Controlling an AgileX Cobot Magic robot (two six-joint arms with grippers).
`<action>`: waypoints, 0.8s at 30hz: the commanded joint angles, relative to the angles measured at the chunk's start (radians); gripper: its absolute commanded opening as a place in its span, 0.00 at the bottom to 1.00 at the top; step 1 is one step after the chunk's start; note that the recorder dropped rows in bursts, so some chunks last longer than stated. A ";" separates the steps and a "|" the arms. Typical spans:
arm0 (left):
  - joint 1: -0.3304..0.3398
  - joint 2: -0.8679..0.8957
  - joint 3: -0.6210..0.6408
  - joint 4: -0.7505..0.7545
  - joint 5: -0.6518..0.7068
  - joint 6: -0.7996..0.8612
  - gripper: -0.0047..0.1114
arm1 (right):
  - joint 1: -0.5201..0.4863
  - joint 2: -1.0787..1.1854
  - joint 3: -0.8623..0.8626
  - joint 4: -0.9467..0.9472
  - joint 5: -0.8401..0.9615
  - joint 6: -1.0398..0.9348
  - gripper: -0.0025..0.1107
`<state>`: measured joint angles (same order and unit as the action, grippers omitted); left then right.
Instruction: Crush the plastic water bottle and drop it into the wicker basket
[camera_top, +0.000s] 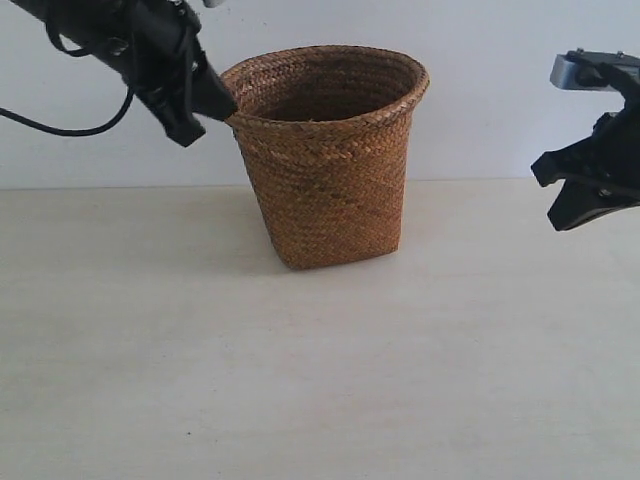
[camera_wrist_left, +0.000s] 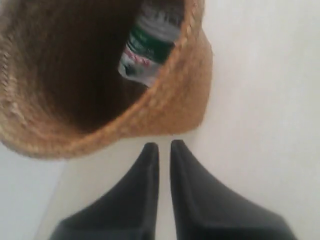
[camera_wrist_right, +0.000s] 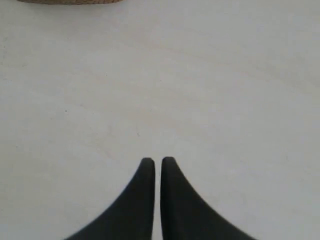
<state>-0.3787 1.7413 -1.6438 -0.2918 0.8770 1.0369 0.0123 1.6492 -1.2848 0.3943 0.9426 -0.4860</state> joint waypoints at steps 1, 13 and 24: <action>0.014 -0.041 -0.006 0.172 0.141 -0.248 0.08 | -0.002 -0.034 0.004 -0.140 -0.012 0.084 0.02; 0.023 -0.105 0.041 0.366 0.344 -0.646 0.08 | -0.002 -0.224 0.053 -0.403 -0.010 0.279 0.02; 0.023 -0.399 0.406 0.360 0.074 -0.735 0.08 | -0.002 -0.491 0.275 -0.404 -0.260 0.295 0.02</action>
<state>-0.3588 1.4178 -1.3131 0.0687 1.0449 0.3385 0.0123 1.2309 -1.0535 0.0000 0.7464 -0.1978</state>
